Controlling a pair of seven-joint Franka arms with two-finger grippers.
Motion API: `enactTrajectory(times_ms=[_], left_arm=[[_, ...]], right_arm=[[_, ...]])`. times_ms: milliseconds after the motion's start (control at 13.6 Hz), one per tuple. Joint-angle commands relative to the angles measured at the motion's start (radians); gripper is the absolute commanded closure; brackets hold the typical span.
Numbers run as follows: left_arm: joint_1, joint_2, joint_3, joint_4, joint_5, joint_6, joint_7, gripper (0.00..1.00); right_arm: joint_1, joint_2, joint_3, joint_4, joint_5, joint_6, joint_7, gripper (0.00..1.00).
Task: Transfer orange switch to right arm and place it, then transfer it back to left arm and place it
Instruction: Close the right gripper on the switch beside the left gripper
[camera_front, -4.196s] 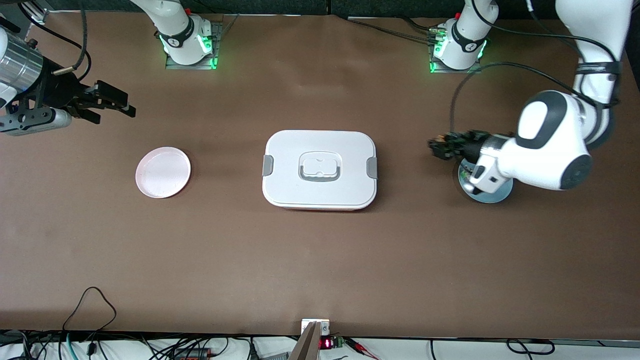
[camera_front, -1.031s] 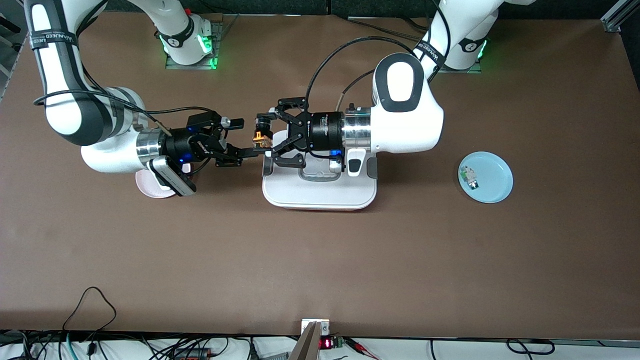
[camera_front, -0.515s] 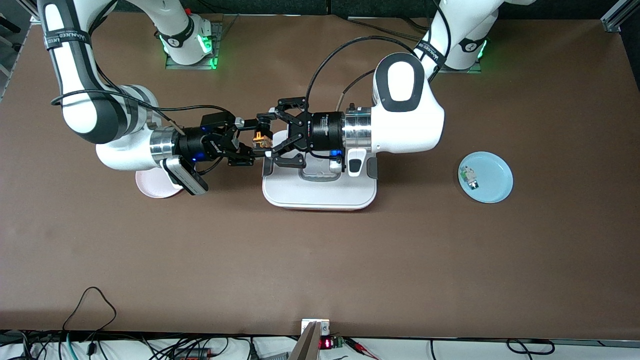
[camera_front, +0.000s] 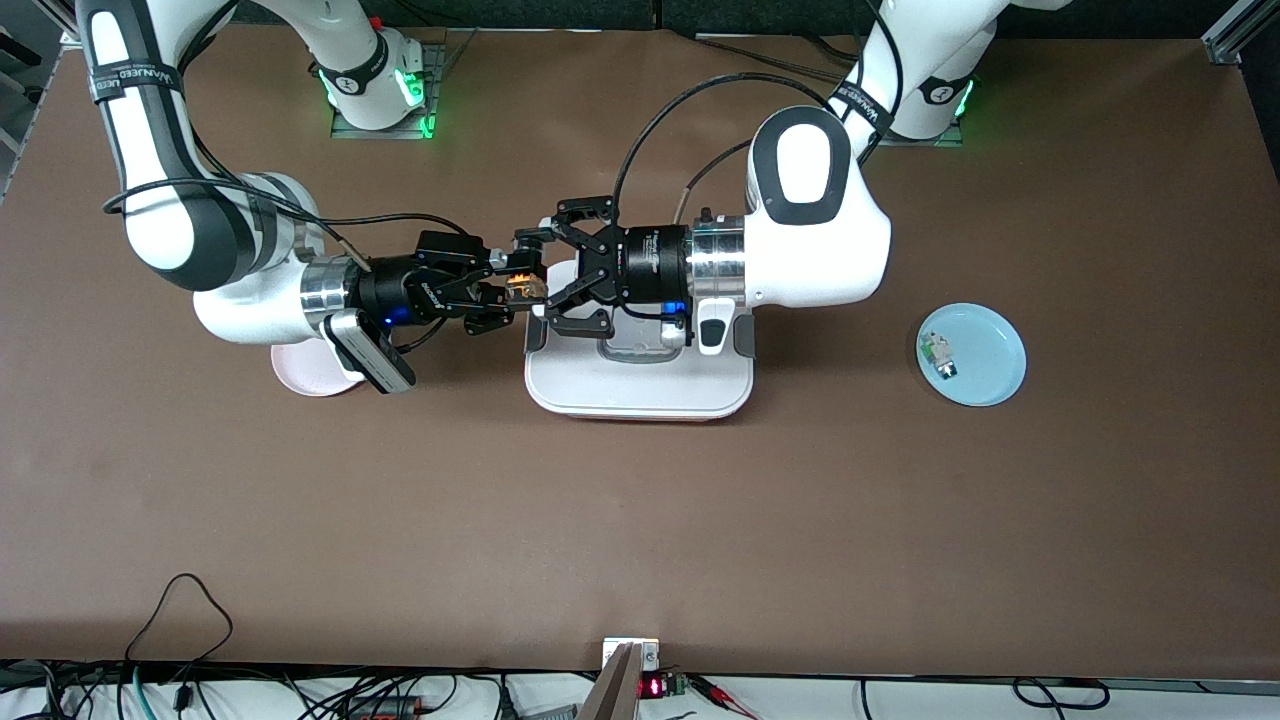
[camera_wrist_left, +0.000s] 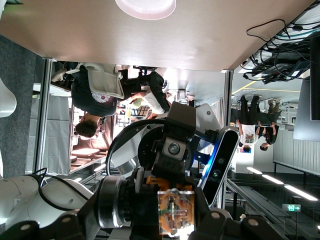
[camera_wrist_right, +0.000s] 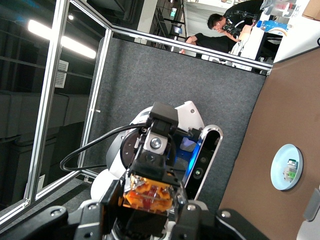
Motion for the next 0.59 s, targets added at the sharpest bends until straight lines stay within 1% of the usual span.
enactTrajectory(times_ms=[0,221,515], left_arm=[[-0.003,-0.003,0.0,0.01,-0.004,0.003,-0.012,1.0],[-0.003,-0.003,0.0,0.01,-0.004,0.003,-0.012,1.0],[-0.003,-0.003,0.0,0.01,-0.004,0.003,-0.012,1.0]], right_arm=[[0.011,0.007,-0.005,0.016,0.016,-0.002,-0.023,0.64],[0.011,0.007,-0.005,0.016,0.016,-0.002,-0.04,0.67],[0.01,0.007,-0.005,0.016,0.016,-0.002,-0.045,0.67]])
